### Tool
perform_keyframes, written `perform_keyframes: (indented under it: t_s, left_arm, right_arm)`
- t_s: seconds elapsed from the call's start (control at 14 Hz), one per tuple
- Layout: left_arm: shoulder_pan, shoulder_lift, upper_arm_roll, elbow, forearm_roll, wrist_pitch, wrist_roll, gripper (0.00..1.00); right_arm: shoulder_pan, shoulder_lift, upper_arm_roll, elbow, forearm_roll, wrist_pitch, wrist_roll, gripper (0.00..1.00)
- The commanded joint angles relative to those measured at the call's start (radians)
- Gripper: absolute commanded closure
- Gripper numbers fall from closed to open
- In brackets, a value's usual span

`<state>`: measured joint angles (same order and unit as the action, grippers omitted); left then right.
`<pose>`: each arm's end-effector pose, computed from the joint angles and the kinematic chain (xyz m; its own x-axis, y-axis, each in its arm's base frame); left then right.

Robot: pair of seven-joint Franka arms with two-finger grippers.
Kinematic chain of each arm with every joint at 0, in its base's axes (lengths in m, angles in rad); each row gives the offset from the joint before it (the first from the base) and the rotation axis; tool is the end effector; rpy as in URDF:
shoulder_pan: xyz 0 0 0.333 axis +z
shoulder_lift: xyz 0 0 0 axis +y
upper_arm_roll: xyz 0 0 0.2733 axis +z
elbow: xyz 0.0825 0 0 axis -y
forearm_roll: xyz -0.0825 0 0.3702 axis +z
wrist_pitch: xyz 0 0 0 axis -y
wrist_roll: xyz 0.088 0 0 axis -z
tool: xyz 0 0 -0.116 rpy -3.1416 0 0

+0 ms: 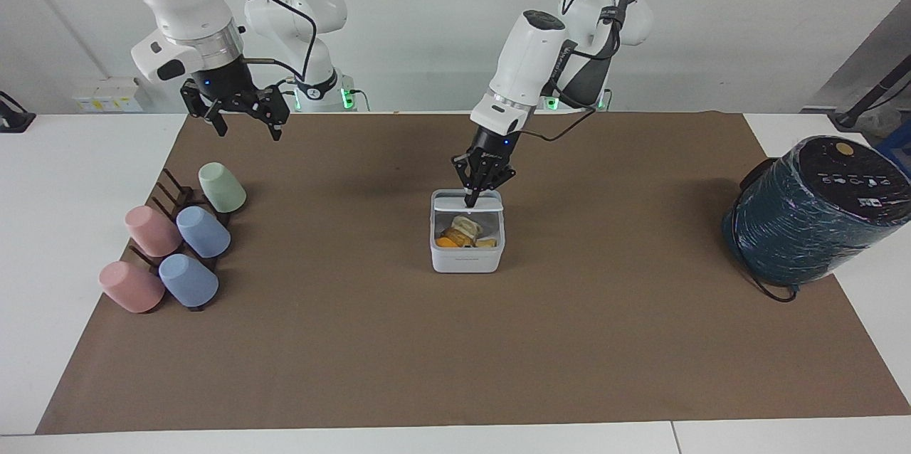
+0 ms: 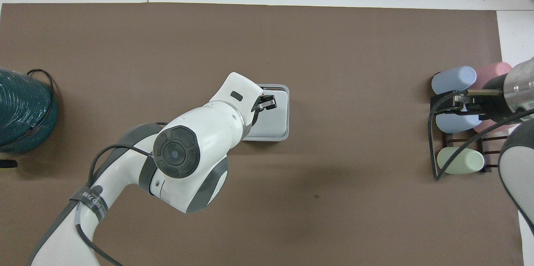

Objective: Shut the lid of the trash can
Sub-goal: 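Push the lid down with the left gripper to close the trash can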

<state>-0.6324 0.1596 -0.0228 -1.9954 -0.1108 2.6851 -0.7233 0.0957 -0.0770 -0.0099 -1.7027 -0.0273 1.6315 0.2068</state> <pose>0.4887 -0.3711 0.3986 0.9258 0.2137 0.3119 0.0746 -0.9120 0.4032 0.5224 0.0418 0.5584 0.9928 -0.1190 0.0111 -0.1192 -0.9926 0.0248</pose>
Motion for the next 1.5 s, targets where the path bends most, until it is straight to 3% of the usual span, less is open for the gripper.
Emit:
perform_keyframes:
  t_s: [0.0,1.0,1.14,1.43]
  left_arm:
    - [0.005,0.066,-0.002,0.050,-0.013,0.021,-0.002,0.96]
    - [0.023,0.173,-0.002,0.069,-0.009,0.081,0.008,0.95]
    - [0.026,0.170,0.003,0.122,-0.007,0.000,0.008,0.93]
    - [0.109,0.150,0.006,0.338,-0.003,-0.389,0.042,0.92]
  right_arm:
    - [-0.014,-0.023,0.005,-0.025,0.001,0.013,-0.024,0.00]
    - [-0.014,-0.023,0.005,-0.025,0.001,0.013,-0.024,0.00]
    - [-0.013,-0.023,0.005,-0.025,0.001,0.013,-0.024,0.00]
    - [-0.014,-0.023,0.005,-0.025,0.001,0.013,-0.024,0.00]
